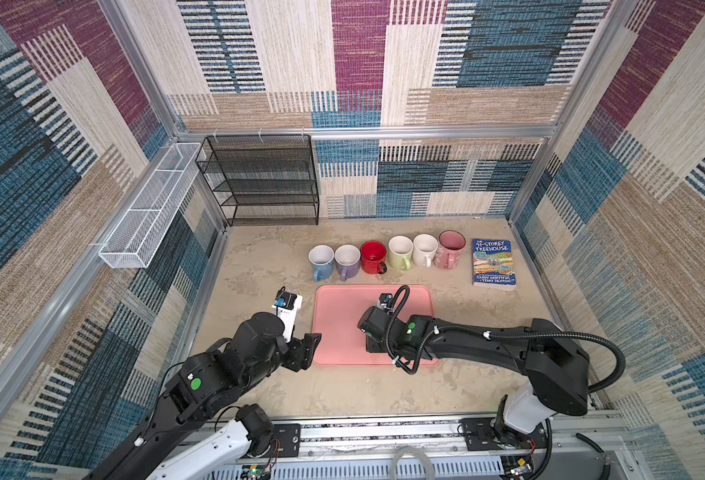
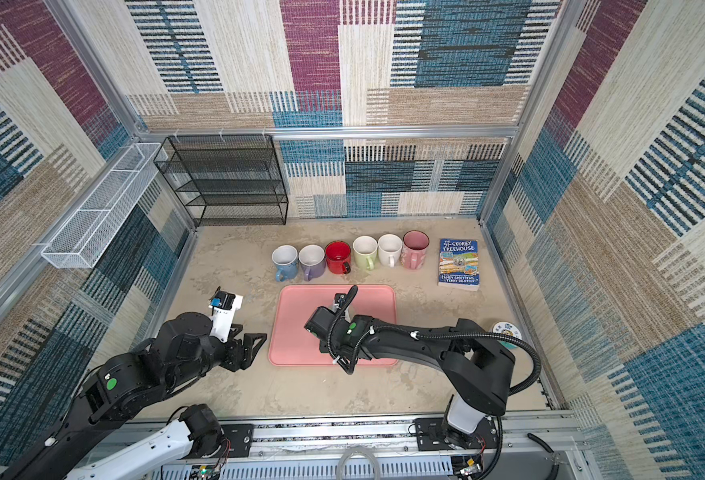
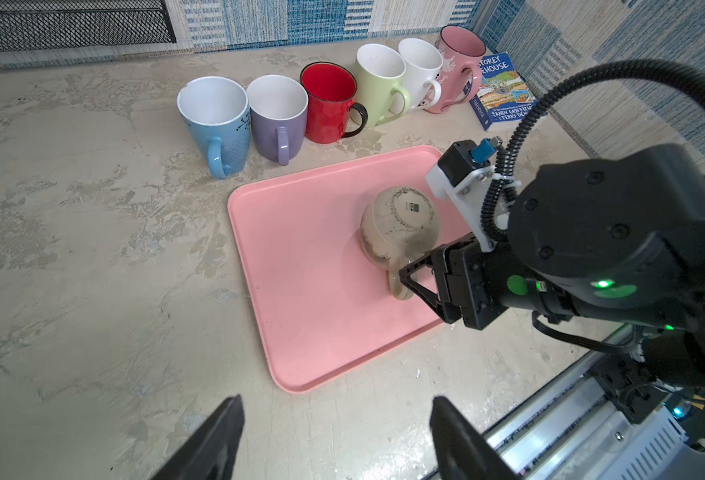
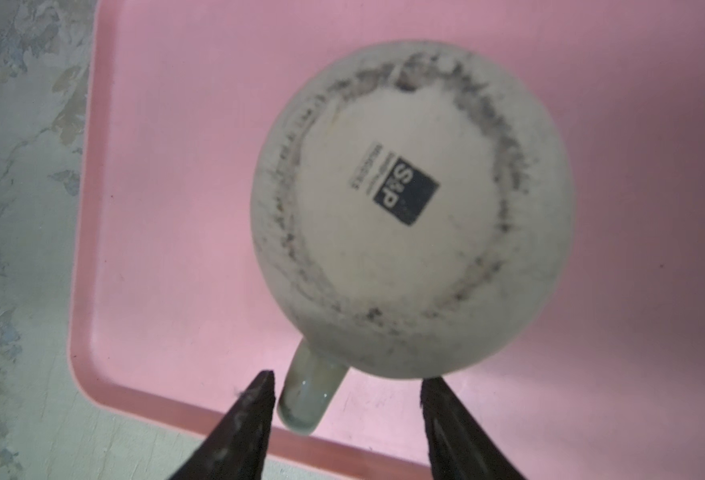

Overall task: Turn the mug right side up
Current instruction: 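Grasp the cream mug by its handle and lift it with the right gripper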

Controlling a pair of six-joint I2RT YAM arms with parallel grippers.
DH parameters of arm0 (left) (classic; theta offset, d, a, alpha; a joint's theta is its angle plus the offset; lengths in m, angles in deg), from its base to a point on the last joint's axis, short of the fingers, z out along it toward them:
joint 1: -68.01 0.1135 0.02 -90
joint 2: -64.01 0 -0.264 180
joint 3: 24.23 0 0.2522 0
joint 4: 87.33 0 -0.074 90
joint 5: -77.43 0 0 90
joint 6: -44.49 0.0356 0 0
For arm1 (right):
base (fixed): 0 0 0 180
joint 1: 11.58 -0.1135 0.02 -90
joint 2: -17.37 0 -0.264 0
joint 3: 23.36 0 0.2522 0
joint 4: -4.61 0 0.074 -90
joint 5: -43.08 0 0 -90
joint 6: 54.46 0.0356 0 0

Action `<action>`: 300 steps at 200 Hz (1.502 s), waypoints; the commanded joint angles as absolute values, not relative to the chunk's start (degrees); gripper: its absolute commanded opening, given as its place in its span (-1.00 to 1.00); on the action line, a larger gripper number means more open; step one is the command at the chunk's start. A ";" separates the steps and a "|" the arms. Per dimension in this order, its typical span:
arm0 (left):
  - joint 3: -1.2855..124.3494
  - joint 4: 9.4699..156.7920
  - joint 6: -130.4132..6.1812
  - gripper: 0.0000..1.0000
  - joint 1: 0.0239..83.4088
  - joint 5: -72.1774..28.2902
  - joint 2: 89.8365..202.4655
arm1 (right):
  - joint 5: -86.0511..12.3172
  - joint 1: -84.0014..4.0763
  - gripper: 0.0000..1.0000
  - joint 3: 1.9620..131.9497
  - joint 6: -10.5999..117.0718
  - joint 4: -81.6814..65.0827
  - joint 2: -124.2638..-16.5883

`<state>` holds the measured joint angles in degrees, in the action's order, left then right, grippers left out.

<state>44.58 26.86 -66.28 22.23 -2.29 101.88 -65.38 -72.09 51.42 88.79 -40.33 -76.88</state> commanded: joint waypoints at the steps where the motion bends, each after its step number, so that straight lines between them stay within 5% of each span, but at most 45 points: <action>1: 44.29 27.67 -65.20 0.51 22.35 -2.43 101.49 | -69.04 -72.05 0.11 53.66 87.37 -44.38 -78.32; 66: 44.04 27.67 -65.55 0.52 22.26 -1.80 100.83 | -66.90 -70.91 -0.32 52.39 83.57 -48.34 -77.25; 202: 43.85 27.72 -65.28 0.54 22.30 -1.67 102.65 | -59.07 -65.01 -0.26 54.43 70.77 -49.26 -76.20; 300: 43.85 27.68 -65.28 0.55 22.30 -1.51 103.09 | -58.16 -63.35 -0.41 55.23 68.35 -49.25 -79.28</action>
